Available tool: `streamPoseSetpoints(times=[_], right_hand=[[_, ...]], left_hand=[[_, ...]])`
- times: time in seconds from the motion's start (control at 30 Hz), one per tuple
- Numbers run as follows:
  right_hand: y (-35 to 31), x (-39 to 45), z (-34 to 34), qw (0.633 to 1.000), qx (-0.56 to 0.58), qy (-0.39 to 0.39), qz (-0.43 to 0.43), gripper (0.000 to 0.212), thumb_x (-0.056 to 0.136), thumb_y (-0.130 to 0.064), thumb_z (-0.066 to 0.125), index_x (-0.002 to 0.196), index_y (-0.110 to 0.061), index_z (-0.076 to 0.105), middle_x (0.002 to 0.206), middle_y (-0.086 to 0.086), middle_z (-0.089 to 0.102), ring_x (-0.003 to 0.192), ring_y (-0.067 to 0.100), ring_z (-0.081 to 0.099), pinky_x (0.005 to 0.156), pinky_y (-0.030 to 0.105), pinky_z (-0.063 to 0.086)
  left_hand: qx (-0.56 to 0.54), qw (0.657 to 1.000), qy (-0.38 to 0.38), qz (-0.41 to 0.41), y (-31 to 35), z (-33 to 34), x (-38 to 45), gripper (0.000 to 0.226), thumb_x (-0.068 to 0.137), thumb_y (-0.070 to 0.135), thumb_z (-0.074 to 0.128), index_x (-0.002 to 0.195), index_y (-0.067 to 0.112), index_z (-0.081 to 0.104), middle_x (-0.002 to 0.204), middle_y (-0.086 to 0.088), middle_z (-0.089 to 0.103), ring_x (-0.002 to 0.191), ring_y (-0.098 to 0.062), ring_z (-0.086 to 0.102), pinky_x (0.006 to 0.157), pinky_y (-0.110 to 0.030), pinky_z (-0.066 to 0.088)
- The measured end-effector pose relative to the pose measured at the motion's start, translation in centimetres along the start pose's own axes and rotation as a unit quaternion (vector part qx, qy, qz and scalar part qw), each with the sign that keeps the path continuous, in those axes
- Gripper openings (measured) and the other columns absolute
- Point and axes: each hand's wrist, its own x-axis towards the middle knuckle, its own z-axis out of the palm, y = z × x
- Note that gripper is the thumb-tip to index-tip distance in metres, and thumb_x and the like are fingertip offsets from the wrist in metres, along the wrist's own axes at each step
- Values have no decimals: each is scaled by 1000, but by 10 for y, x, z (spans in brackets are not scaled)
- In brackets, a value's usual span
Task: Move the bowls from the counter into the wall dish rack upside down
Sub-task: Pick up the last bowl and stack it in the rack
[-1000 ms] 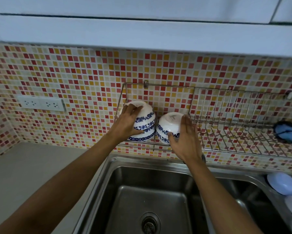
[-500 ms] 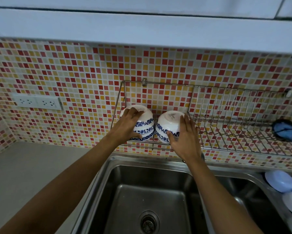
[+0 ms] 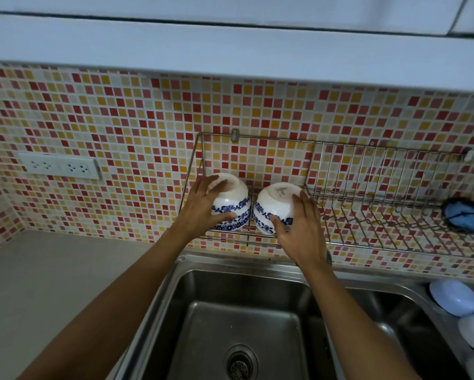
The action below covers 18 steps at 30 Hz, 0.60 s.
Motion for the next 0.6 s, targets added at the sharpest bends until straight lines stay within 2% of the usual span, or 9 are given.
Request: streamPoseSetpoints(times=[0.1,0.3,0.47,0.6], right_hand=[[-2,-1,-1,1000,11,17,7,69,83,-45,66,135,-5,43,148,16,41,139,36,32,111,50,36],[0,-2,-3,1000,16,25,-8,65,83,-44,68,129,-4,47,142,18,45,135,36,37,107,48,40],[-3,-1,-4,999,30,36,7,67,81,-47,69,128,-4,48,140,18,47,133,35,39,109,46,39],[-4,1,-4,998,38,44,25,66,79,-42,73,127,-4,48,138,19,48,132,35,40,108,49,39]], left_hand=[[-54,997,-4,-52,-4,4,3,78,73,61,66,139,31,36,153,-4,24,143,-28,19,116,-50,25],[-64,997,3,-45,-7,6,5,77,71,63,64,137,31,40,151,-2,30,140,-27,25,115,-49,27],[-76,997,1,-32,-9,9,6,76,74,60,65,138,31,38,151,-1,26,141,-24,23,117,-47,26],[-75,997,-2,-32,-11,12,5,75,74,63,63,138,35,35,151,2,23,143,-24,20,115,-51,29]])
